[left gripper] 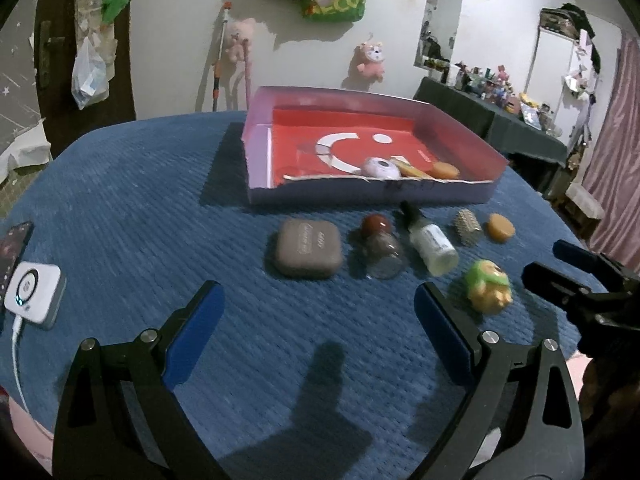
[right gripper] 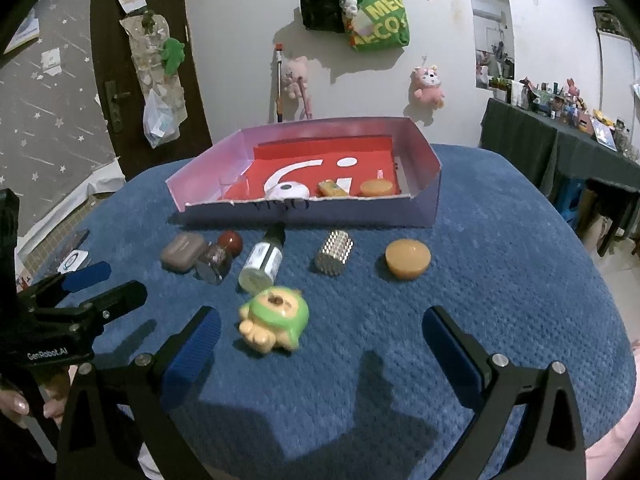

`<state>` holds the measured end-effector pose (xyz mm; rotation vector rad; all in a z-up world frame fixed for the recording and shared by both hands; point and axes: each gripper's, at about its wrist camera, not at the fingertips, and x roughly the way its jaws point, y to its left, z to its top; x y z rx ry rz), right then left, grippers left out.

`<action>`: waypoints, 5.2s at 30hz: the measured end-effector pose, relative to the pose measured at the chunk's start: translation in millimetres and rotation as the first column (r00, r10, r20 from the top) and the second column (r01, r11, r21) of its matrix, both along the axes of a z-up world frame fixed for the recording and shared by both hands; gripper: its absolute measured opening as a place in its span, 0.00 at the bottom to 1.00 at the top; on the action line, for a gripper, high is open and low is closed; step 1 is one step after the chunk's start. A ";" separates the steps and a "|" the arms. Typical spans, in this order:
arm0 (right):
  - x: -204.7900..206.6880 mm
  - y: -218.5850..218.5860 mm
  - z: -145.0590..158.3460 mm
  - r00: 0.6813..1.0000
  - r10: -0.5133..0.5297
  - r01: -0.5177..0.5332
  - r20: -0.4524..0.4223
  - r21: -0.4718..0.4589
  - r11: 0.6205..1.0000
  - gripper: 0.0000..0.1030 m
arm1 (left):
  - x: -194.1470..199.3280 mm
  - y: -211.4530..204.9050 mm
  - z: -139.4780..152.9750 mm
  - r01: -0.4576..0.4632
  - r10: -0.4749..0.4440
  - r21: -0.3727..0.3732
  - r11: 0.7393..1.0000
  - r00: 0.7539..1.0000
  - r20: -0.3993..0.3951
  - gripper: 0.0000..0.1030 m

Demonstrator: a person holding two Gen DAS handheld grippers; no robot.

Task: Organize rigid objects
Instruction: 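Grasp the brown EYE SHADOW case with the left gripper while the right grasps the studded silver cylinder, then carry the eye shadow case and studded cylinder into the pink box, then lower both items onto the red liner and open both grippers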

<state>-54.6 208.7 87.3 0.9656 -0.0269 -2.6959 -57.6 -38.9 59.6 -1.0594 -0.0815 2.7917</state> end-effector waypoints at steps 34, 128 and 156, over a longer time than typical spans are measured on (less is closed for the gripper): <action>-101.7 -24.6 -24.0 0.980 -0.013 -0.004 0.198 0.085 0.996 0.47 | -85.8 -0.4 -29.1 0.097 -0.089 -0.038 0.995 0.982 0.169 0.55; -276.7 -36.0 -13.1 0.914 0.131 -0.240 0.383 0.252 0.938 0.27 | -269.0 99.7 -4.2 0.339 -0.270 -0.136 0.931 0.890 0.369 0.47; -274.4 -32.6 -15.3 0.914 0.134 -0.245 0.382 0.259 0.934 0.34 | -260.2 93.1 -2.6 0.324 -0.268 -0.095 0.941 0.887 0.377 0.60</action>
